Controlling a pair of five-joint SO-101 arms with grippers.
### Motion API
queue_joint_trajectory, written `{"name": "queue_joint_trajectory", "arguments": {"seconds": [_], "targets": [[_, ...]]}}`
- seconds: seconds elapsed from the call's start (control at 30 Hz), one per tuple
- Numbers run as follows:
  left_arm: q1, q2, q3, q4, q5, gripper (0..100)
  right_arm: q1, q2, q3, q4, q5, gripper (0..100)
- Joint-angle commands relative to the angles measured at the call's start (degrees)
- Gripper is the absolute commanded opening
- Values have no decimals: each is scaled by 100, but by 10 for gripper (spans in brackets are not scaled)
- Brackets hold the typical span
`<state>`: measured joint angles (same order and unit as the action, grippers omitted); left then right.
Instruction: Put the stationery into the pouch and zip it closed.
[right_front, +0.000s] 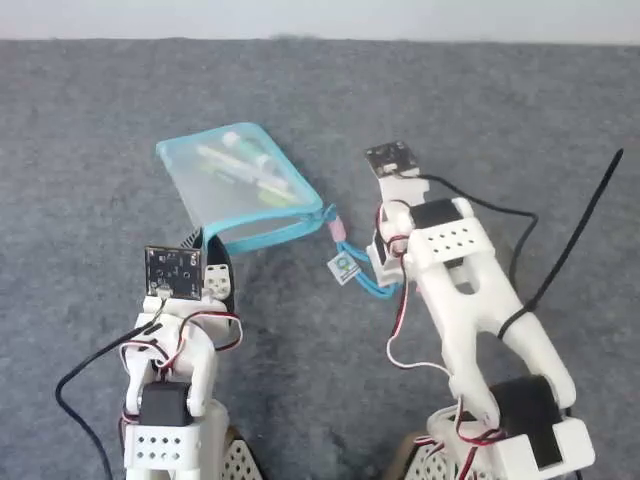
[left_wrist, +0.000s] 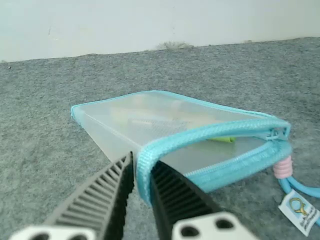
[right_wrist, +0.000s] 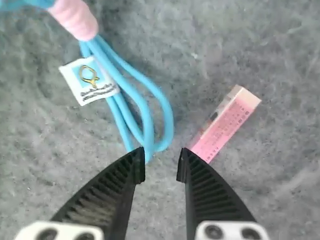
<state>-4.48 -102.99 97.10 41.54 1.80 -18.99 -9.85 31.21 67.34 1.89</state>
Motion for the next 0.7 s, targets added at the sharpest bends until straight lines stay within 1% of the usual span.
{"name": "queue_joint_trajectory", "arguments": {"seconds": [0.0, 0.1, 0.3, 0.5, 0.67], "targets": [[18, 9, -48, 35, 44, 12, 295, -356, -44, -40, -70, 113], [35, 9, -48, 35, 44, 12, 470, -347, 26, -119, -70, 113], [35, 9, -48, 35, 44, 12, 453, -347, 404, -567, -62, 113], [18, 9, -48, 35, 44, 12, 444, -338, 440, -541, -79, 113], [26, -9, -48, 35, 44, 12, 479, -338, 747, -541, -70, 113]]}}
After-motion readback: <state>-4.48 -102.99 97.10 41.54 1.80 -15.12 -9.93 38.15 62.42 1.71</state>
